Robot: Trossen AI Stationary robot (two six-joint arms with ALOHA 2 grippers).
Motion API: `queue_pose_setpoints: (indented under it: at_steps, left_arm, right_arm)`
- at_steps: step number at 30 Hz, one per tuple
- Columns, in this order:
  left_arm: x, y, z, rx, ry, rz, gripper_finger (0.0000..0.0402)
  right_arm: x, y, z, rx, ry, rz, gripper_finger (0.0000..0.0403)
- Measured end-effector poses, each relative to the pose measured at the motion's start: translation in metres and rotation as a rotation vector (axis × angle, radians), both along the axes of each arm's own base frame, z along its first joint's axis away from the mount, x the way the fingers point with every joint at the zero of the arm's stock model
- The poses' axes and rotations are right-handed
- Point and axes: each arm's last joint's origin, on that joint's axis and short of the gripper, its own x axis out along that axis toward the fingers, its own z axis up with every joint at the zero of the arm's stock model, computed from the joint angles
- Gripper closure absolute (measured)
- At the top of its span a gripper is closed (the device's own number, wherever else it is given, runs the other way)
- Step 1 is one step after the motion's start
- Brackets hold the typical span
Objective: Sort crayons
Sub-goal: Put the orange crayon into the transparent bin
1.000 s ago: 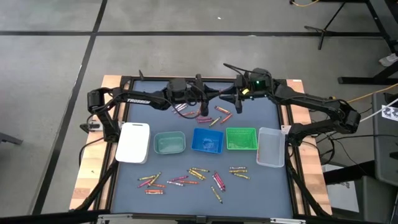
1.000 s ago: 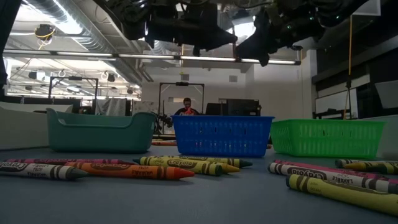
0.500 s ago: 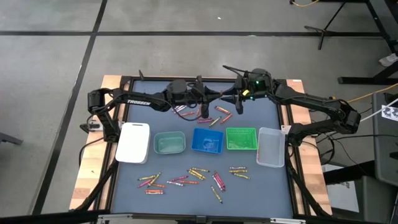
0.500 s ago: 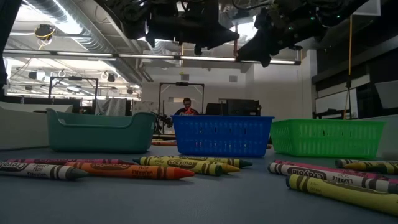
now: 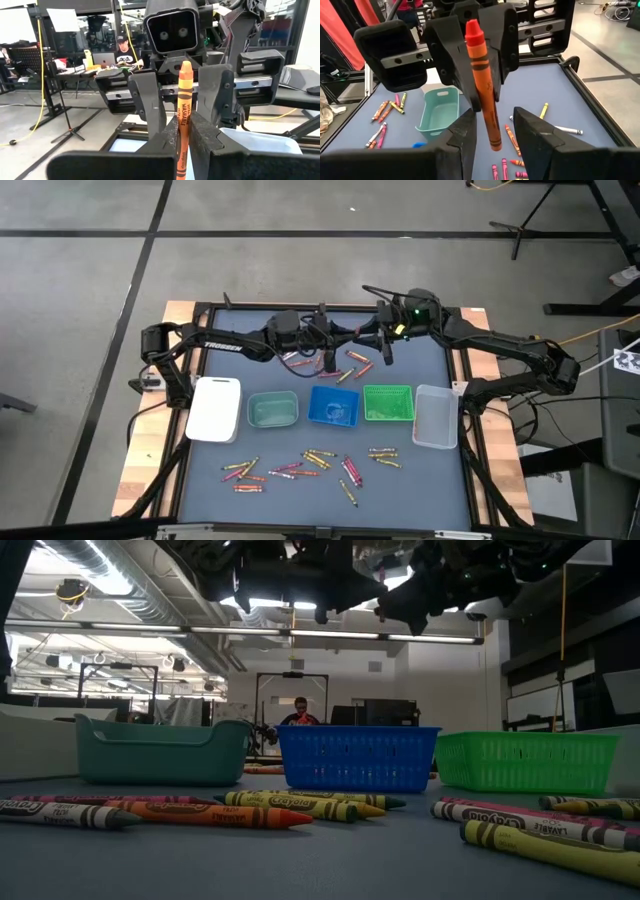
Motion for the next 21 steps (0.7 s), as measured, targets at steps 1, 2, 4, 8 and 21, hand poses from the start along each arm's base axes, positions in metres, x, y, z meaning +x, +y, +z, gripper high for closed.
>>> queue_pose_setpoints:
  at_steps: [1,2,4,8,21]
  left_arm:
    - [0.0,0.0001,0.0,0.0,0.0,0.0,0.0392]
    - [0.0,0.0001,0.0,0.0,0.0,0.0,0.0392]
    - [0.0,0.0001,0.0,0.0,0.0,0.0,0.0392]
    - [0.0,0.0001,0.0,0.0,0.0,0.0,0.0392]
    - [-0.0001,0.0005,-0.0003,-0.003,0.002,0.003,0.0392]
  right_arm:
    - [0.0,0.0,0.0,0.0,0.0,0.0,0.0272]
    - [0.0,0.0,0.0,0.0,0.0,0.0,0.0272]
    - [0.0,0.0,0.0,0.0,0.0,0.0,0.0272]
    - [0.0,0.0,0.0001,0.0,-0.001,0.0,0.0284]
    - [-0.0001,0.0001,0.0003,-0.004,-0.002,0.001,0.0391]
